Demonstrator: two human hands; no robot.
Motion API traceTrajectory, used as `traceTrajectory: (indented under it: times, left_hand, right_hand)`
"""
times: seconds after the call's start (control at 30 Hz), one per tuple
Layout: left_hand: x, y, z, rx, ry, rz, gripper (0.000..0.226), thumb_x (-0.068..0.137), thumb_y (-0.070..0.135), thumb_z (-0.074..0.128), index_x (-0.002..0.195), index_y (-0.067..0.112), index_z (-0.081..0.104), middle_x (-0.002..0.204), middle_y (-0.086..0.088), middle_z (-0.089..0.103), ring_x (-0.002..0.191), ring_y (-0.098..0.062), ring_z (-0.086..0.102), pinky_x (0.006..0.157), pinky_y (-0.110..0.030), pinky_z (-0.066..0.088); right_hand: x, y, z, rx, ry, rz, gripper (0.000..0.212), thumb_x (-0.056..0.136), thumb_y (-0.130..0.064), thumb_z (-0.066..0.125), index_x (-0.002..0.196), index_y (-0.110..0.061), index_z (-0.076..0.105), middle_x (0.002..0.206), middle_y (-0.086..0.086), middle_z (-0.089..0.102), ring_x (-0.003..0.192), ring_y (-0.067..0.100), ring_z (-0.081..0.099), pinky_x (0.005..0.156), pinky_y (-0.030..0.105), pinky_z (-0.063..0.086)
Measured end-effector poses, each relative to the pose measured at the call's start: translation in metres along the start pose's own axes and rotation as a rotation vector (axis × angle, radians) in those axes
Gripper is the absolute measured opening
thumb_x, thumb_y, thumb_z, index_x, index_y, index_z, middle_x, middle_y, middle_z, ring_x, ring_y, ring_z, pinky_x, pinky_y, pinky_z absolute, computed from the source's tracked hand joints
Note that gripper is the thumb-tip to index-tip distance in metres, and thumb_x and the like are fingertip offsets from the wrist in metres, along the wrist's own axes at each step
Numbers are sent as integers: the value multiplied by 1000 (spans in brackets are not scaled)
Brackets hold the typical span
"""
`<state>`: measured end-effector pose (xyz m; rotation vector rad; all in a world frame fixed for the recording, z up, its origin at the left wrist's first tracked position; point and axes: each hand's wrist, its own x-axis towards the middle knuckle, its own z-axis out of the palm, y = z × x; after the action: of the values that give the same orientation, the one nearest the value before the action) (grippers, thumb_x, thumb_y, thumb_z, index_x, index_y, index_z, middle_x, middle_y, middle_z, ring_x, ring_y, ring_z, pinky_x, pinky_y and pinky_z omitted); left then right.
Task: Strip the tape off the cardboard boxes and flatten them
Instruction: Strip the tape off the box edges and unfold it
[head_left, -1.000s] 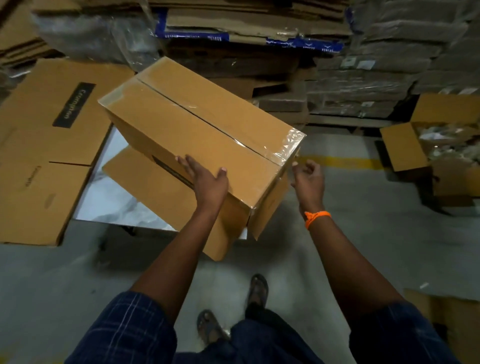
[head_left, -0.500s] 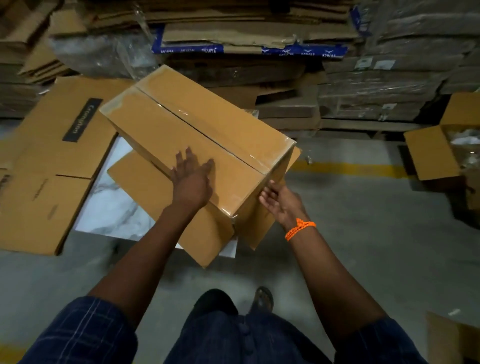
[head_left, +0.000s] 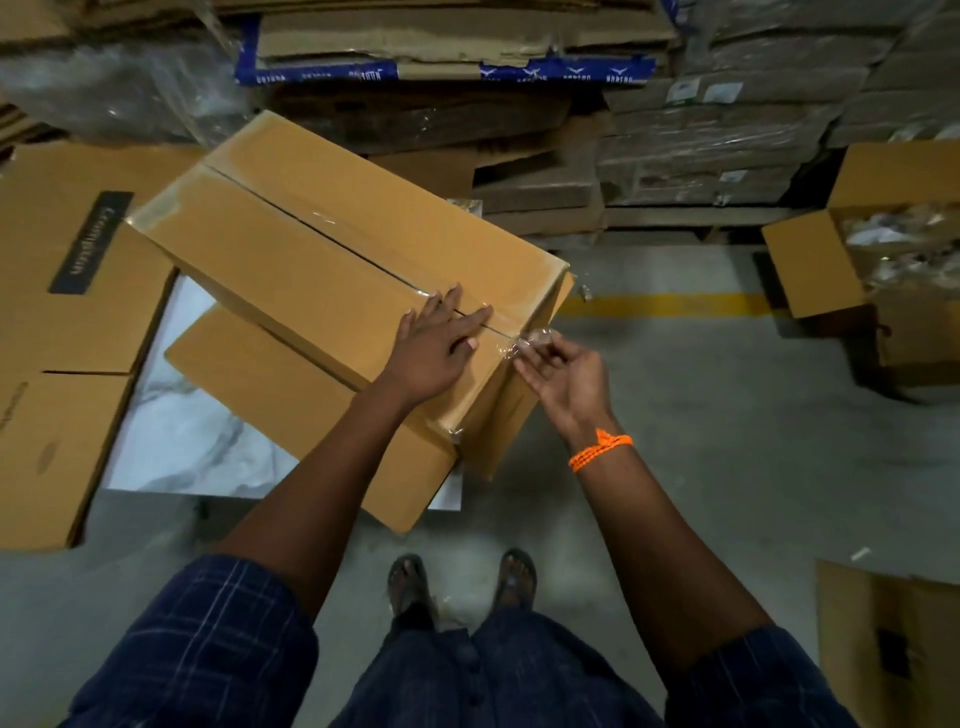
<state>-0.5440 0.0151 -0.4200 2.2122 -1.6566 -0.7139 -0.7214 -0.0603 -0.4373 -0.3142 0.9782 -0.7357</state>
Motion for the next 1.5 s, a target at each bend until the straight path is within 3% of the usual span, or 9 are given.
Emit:
traceTrajectory:
  times: [0.33, 0.5, 0.67, 0.73, 0.83, 1.0, 1.2, 1.37, 1.5]
  left_hand:
    - [-8, -8, -2, -165, 42, 64, 55, 102, 21, 51, 153, 36, 40, 170, 2, 9, 157, -19, 1, 124, -44, -5]
    - [-6, -11, -4, -250, -1, 64, 58, 96, 9, 57, 149, 30, 48, 169, 1, 16, 157, -18, 6, 125, -45, -2]
    - [-19, -28, -16, -576, 79, 87, 55, 85, -10, 58, 132, 19, 67, 142, 5, 60, 136, 0, 45, 119, -23, 32]
    - [-21, -33, -20, -471, 33, 162, 49, 87, -2, 67, 132, 18, 67, 142, 4, 61, 130, 5, 45, 109, -7, 33]
    - [-15, -38, -24, -295, -65, 273, 45, 89, 13, 75, 133, 18, 66, 150, 1, 54, 140, -6, 41, 112, -15, 29]
    - [-12, -40, -25, -223, -84, 335, 44, 94, 17, 71, 137, 16, 63, 155, -2, 48, 147, -15, 36, 117, -26, 29]
    - [-15, -38, -24, -166, -94, 345, 44, 98, 18, 64, 141, 17, 58, 159, -1, 41, 152, -19, 28, 123, -42, 21]
    - [-15, -39, -21, -156, -104, 350, 45, 100, 18, 61, 145, 19, 54, 162, -1, 36, 153, -19, 23, 123, -39, 13]
    - [-14, -44, -19, -116, -94, 361, 45, 101, 24, 60, 146, 23, 53, 162, 3, 36, 153, -16, 22, 123, -39, 9]
  right_hand:
    - [-42, 11, 17, -2, -15, -354, 10, 97, -1, 55, 90, -8, 57, 80, 9, 69, 81, 22, 68, 84, 36, 57]
    - [-43, 26, 9, 71, 13, -264, 7, 100, -19, 59, 100, -12, 57, 82, 2, 67, 86, 19, 66, 82, 40, 60]
    - [-52, 52, 9, -356, 12, 24, 55, 83, -30, 81, 130, -11, 59, 119, 8, 71, 113, 27, 67, 73, 32, 59]
    - [-59, 67, 9, -455, 1, 35, 41, 82, -23, 83, 116, -6, 66, 111, 8, 73, 106, 24, 69, 72, 28, 59]
    - [-69, 77, 13, -476, 90, -47, 18, 84, -14, 81, 90, -6, 65, 87, 12, 68, 78, 17, 67, 73, 27, 60]
    - [-71, 78, 14, -326, 92, 22, 24, 86, -11, 78, 104, 1, 66, 76, 9, 68, 65, 14, 64, 65, 28, 59]
    - [-77, 81, 16, -294, 2, 104, 8, 96, -11, 65, 103, -10, 62, 85, 7, 66, 72, 15, 64, 78, 34, 59]
    - [-84, 75, 32, -403, 89, 80, 7, 98, -1, 56, 95, -5, 60, 76, 8, 56, 39, 3, 43, 59, 27, 57]
    - [-89, 76, 41, -405, 155, 147, 12, 99, -7, 55, 88, -11, 57, 69, 3, 47, 30, 2, 32, 37, 17, 34]
